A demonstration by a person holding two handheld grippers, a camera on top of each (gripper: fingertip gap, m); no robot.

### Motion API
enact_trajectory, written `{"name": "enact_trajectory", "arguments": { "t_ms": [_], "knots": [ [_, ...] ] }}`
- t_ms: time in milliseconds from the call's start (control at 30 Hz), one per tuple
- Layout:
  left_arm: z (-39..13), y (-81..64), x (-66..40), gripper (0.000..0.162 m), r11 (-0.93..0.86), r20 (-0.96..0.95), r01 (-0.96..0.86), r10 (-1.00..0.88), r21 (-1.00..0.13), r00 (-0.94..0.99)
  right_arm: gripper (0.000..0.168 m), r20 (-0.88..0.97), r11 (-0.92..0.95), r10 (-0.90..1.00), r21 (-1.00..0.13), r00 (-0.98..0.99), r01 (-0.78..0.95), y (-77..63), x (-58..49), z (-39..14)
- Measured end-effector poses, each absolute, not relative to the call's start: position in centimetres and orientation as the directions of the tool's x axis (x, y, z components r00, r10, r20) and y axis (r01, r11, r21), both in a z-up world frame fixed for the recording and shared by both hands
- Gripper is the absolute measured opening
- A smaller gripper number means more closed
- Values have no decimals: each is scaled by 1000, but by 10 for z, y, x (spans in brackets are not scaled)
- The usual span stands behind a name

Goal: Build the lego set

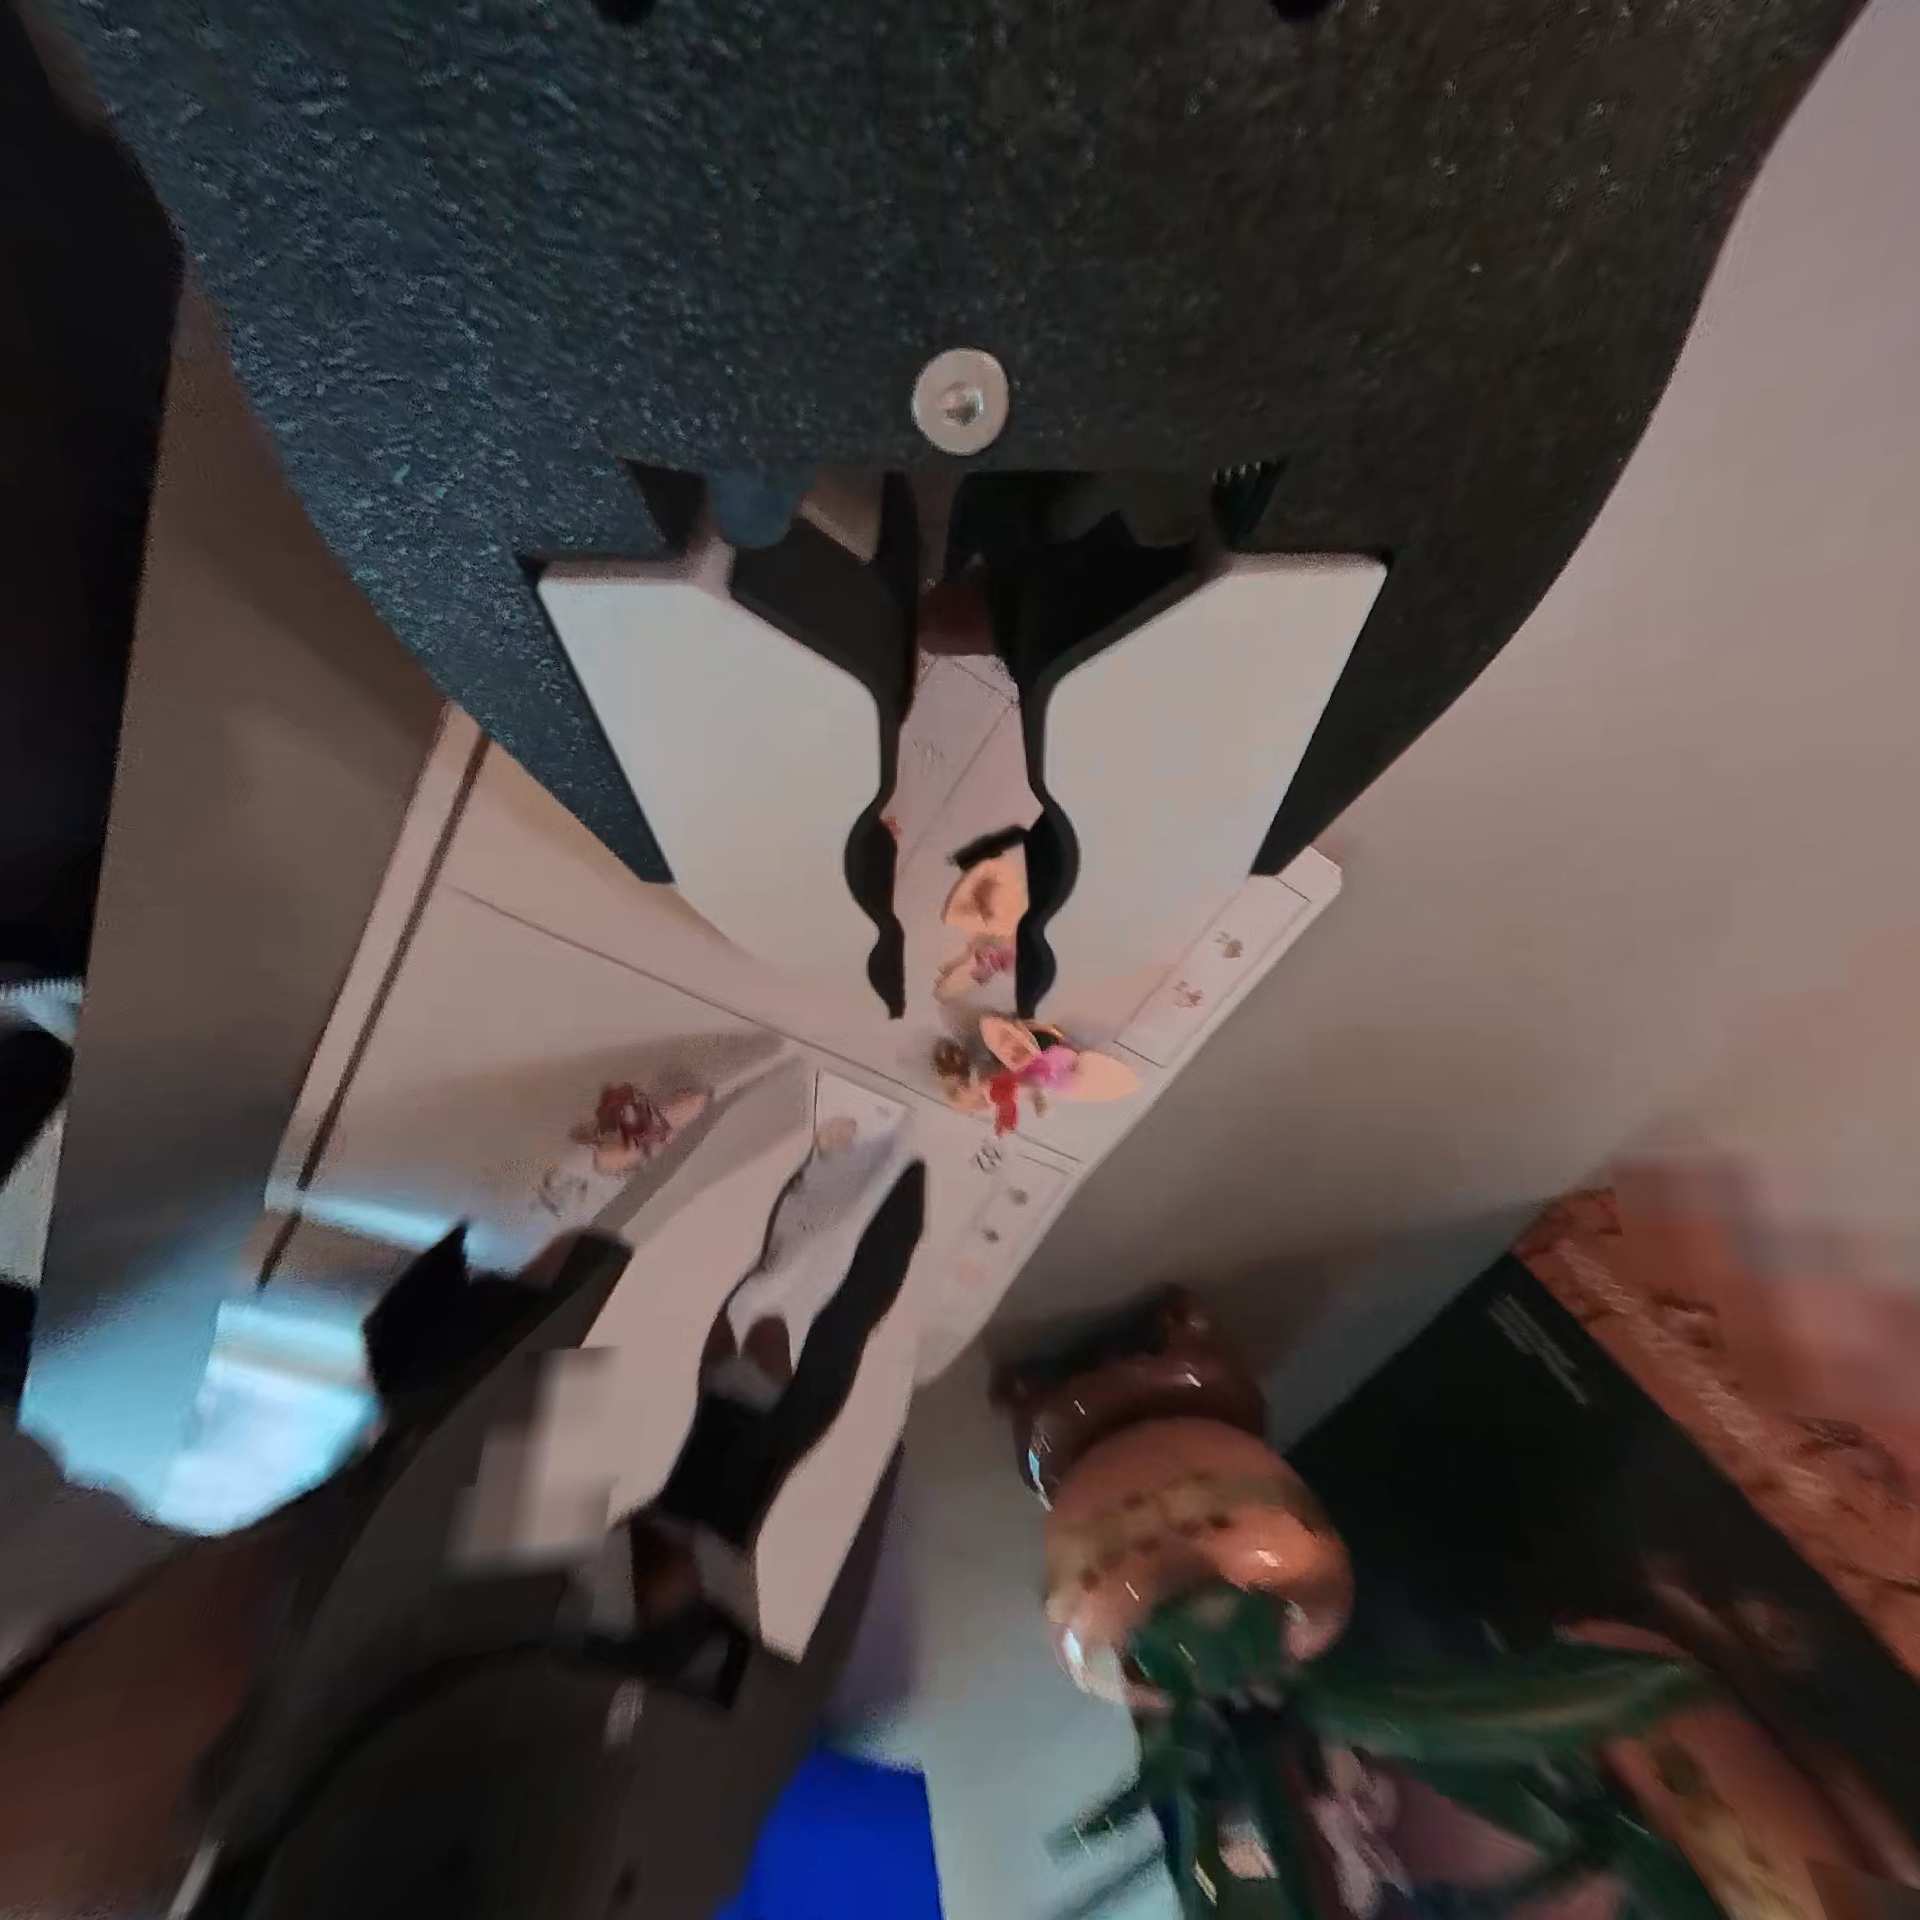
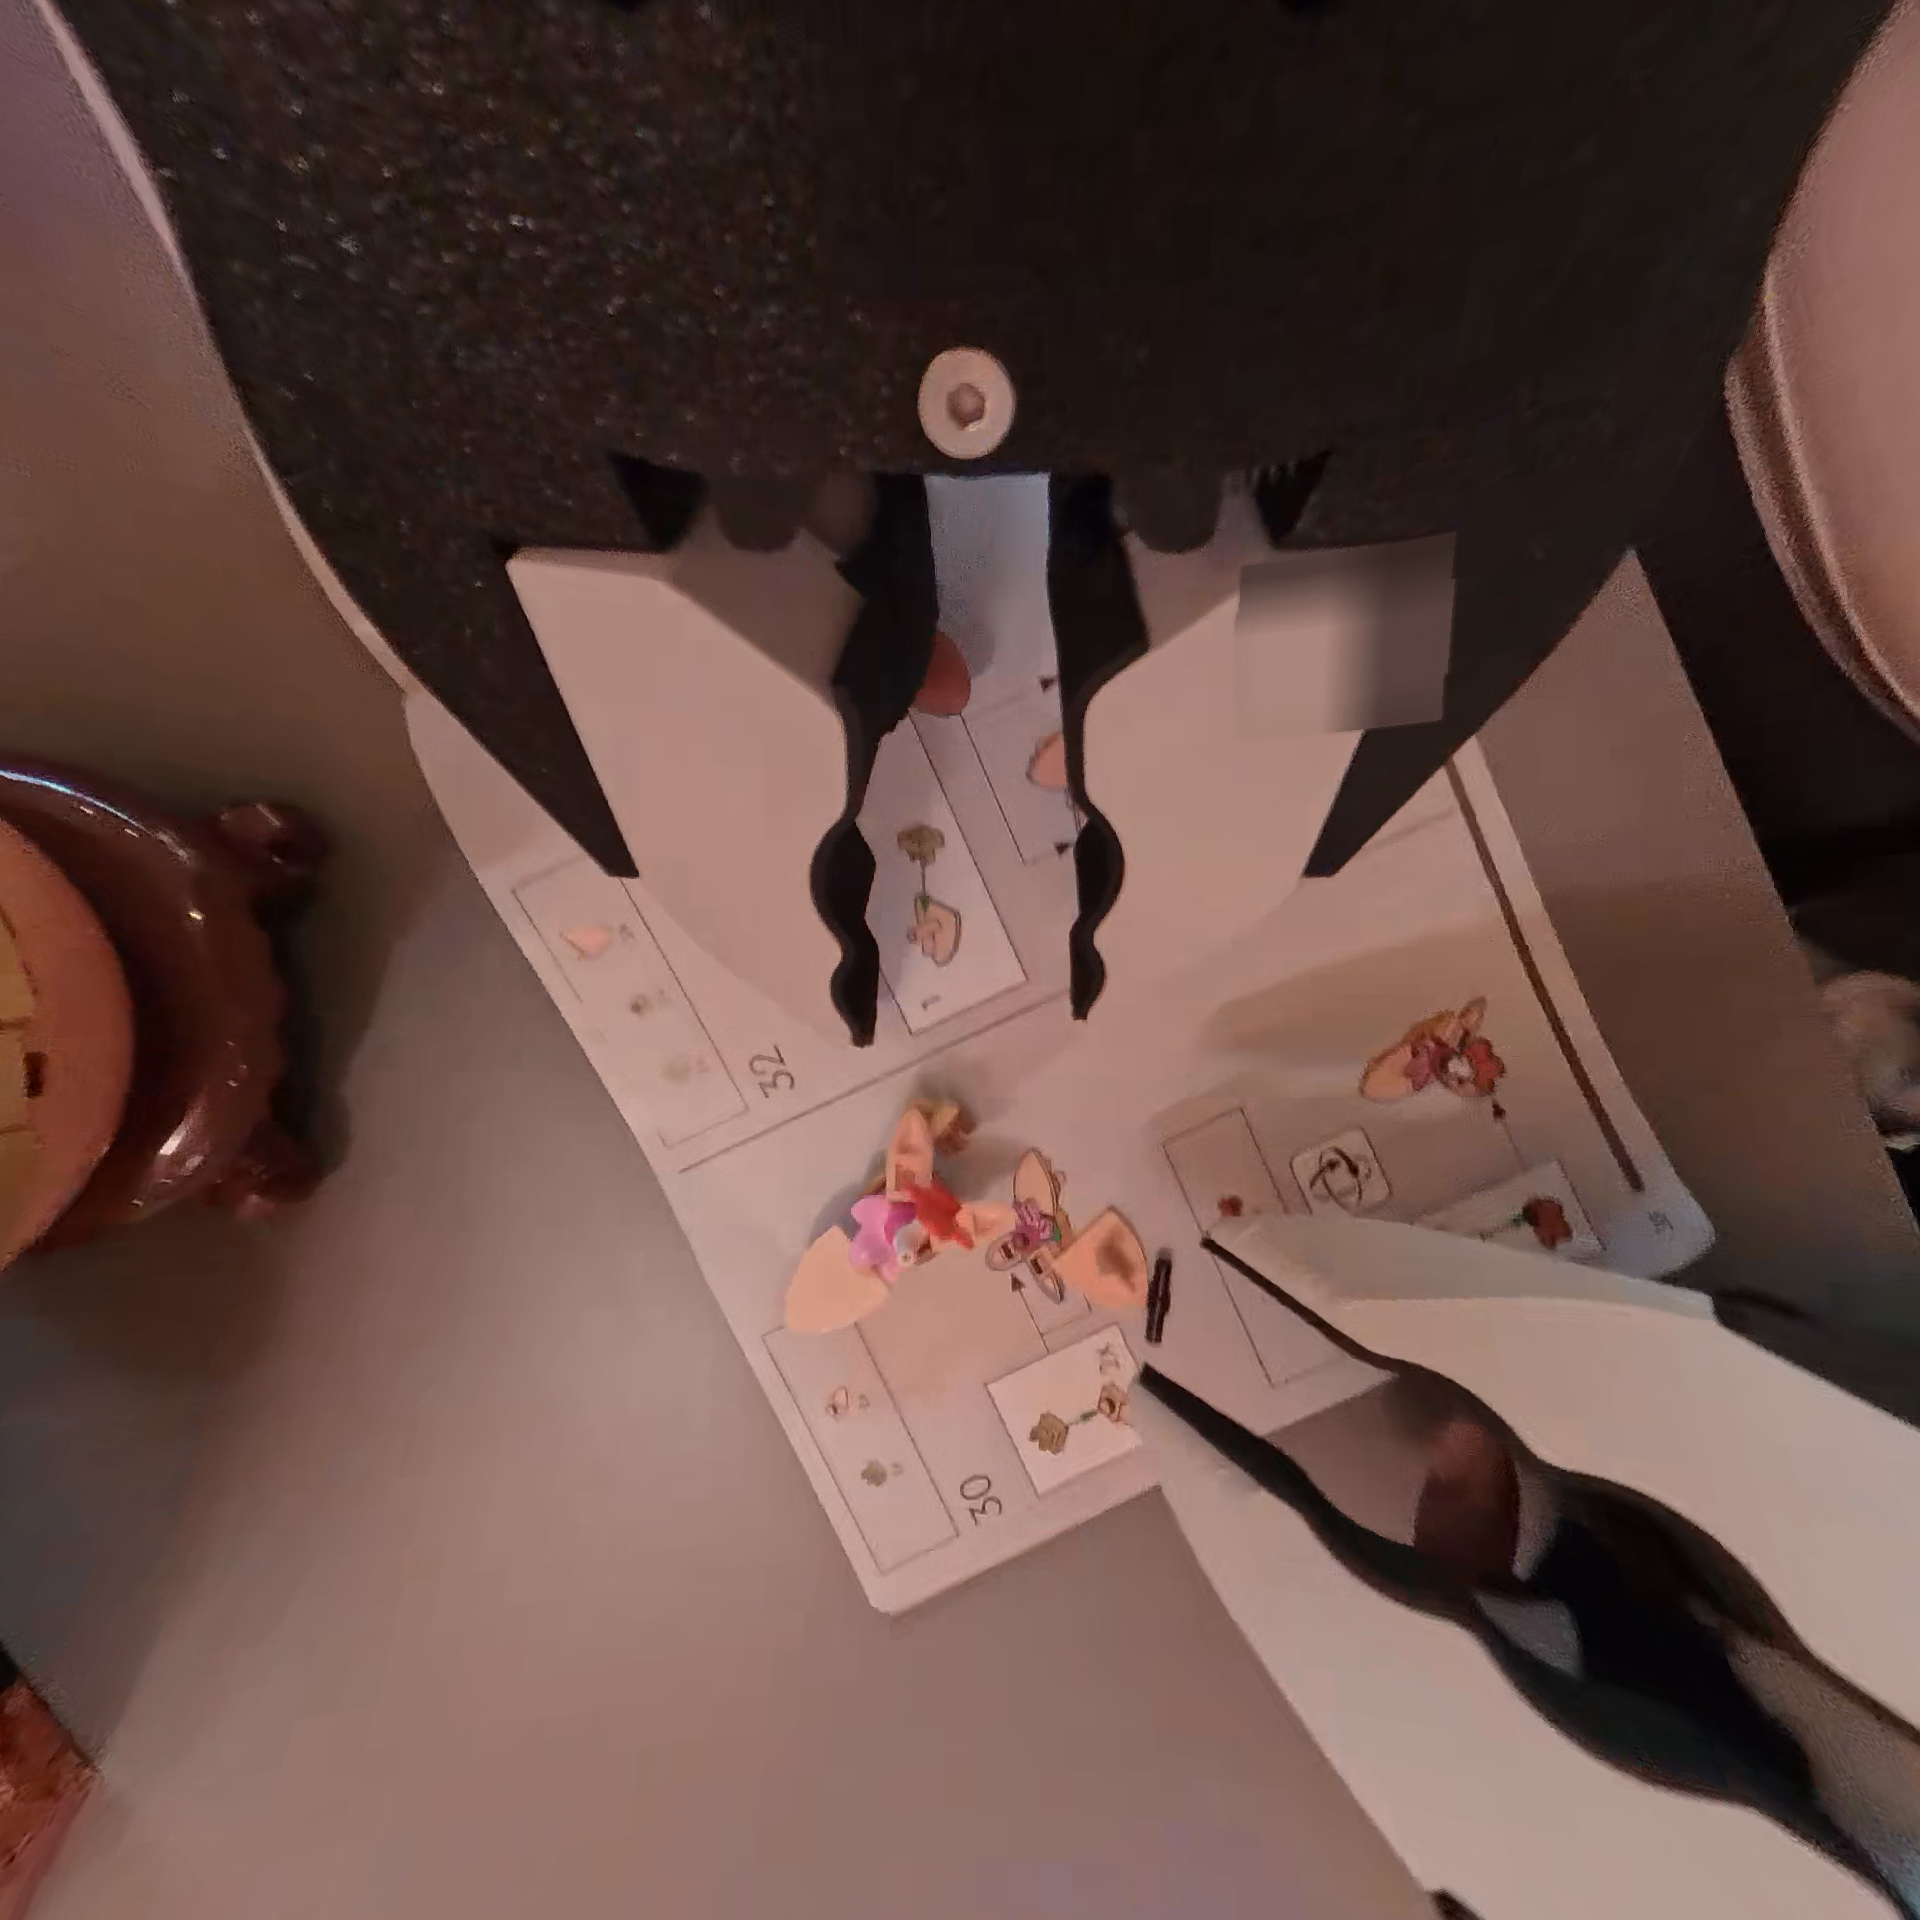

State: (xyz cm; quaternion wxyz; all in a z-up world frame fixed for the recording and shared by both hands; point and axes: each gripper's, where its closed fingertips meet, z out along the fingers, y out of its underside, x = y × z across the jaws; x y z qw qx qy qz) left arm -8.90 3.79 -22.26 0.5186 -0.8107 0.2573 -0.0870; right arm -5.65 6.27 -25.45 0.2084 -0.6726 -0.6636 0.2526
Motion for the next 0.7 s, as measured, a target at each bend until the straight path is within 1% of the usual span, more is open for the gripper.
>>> {"name": "enact_trajectory", "arguments": {
  "t_ms": [67, 167, 267, 333, 467, 567, 633, 700],
  "knots": [
    [-215, 36, -90, 16, -279, -125, -298, -503, -913, 855, 34, -115, -81, 993, -631, 11, 771, 61, -63, -256],
    [-202, 35, -96, 15, -178, -194, -305, -461, -936, 866, 31, -117, -113, 992, -638, 49, 762, 68, -69, -260],
    [-199, 33, -96, 15, -162, -188, -292, -466, -942, 865, 24, -141, -141, 988, -652, 64, 745, 69, -76, -259],
    [-199, 33, -96, 15, -161, -185, -291, -472, -943, 862, 9, -152, -144, 987, -654, 58, 743, 68, -78, -261],
    [-199, 31, -95, 15, -153, -196, -302, -483, -941, 853, 8, -177, -154, 983, -646, 50, 748, 65, -70, -260],
    [-202, 27, -88, 16, -129, -241, -354, -519, -926, 820, 8, -195, -117, 980, -720, -37, 685, 52, -60, -246],
    [-205, 21, -77, 18, -76, -298, -414, -577, -907, 760, 8, -152, -39, 976, -826, -155, 562, 37, -58, -224],
    [-197, 16, -64, 19, 43, -382, -447, -597, -893, 705, 8, -111, -14, 969, -915, -219, 403, 25, -54, -199]
  ]
}}
